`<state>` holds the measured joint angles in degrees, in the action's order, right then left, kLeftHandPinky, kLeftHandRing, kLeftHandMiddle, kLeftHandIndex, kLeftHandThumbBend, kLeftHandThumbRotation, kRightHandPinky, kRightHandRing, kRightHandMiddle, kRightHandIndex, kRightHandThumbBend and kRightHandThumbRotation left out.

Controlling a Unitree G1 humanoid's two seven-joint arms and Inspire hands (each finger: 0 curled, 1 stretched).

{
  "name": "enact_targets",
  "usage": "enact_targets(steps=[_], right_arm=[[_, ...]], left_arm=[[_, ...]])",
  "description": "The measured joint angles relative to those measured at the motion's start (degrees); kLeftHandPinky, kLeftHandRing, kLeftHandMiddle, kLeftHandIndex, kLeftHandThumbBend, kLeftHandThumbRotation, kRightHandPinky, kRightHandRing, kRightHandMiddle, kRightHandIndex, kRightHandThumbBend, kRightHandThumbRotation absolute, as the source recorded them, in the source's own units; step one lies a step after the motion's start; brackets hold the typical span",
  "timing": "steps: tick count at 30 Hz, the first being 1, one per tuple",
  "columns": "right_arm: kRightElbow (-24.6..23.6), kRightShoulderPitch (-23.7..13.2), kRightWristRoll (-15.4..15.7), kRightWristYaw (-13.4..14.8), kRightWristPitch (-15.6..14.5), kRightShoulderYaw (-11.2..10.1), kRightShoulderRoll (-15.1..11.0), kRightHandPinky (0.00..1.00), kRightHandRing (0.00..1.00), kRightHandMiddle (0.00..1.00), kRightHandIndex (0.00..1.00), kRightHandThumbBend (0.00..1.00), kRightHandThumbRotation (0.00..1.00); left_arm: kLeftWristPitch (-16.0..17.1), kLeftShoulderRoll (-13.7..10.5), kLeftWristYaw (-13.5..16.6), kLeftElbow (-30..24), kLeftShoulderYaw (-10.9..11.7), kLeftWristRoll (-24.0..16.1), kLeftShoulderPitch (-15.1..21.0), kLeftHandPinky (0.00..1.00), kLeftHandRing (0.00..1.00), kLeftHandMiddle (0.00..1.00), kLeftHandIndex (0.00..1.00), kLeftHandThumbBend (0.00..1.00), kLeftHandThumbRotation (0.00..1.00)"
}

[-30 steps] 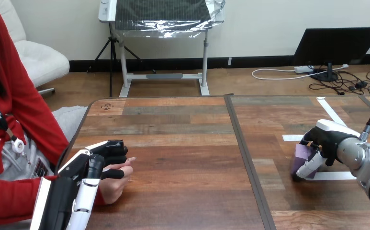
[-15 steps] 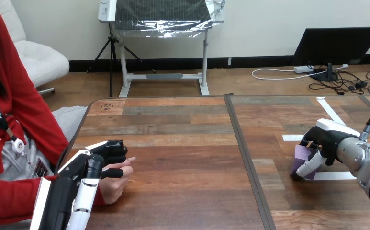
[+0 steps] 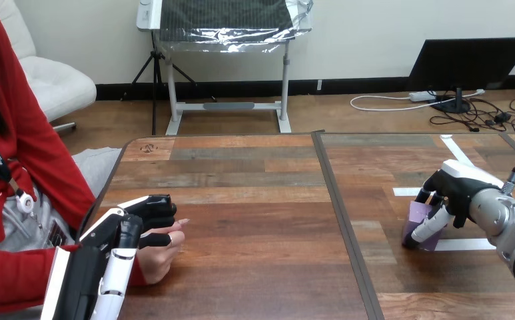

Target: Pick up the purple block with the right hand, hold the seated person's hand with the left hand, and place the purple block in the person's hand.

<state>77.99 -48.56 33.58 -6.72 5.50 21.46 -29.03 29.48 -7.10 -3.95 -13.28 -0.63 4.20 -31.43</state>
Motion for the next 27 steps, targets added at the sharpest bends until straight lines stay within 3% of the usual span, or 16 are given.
enact_targets(steps=[12,15,19,27], right_arm=[[0.00,0.13,-0.16,0.58,-0.01,-0.30,0.06,0.38,0.45,0.53,0.53,0.75,0.00],[0.00,0.48,-0.82,0.87,0.85,-1.15,0.06,0.39,0.45,0.52,0.52,0.77,0.00],[0.00,0.73,-1.44,1.29,2.50,-1.54,0.05,0.41,0.46,0.52,0.52,0.78,0.00],[-0.01,1.20,-1.71,2.47,5.61,-1.58,0.03,0.44,0.48,0.53,0.52,0.78,0.00]], left_arm=[[0.02,0.02,0.79,0.00,0.65,-1.04,-0.11,0.62,0.68,0.68,0.66,0.49,0.91],[0.33,-0.43,2.77,0.00,2.34,-4.80,-0.18,0.60,0.67,0.68,0.66,0.49,0.88],[0.74,-1.23,4.16,-0.24,4.81,-11.94,-0.27,0.64,0.73,0.73,0.70,0.63,0.77],[-0.94,-3.45,5.32,-3.62,10.61,-20.32,-1.13,0.67,0.76,0.76,0.73,0.85,0.61]])
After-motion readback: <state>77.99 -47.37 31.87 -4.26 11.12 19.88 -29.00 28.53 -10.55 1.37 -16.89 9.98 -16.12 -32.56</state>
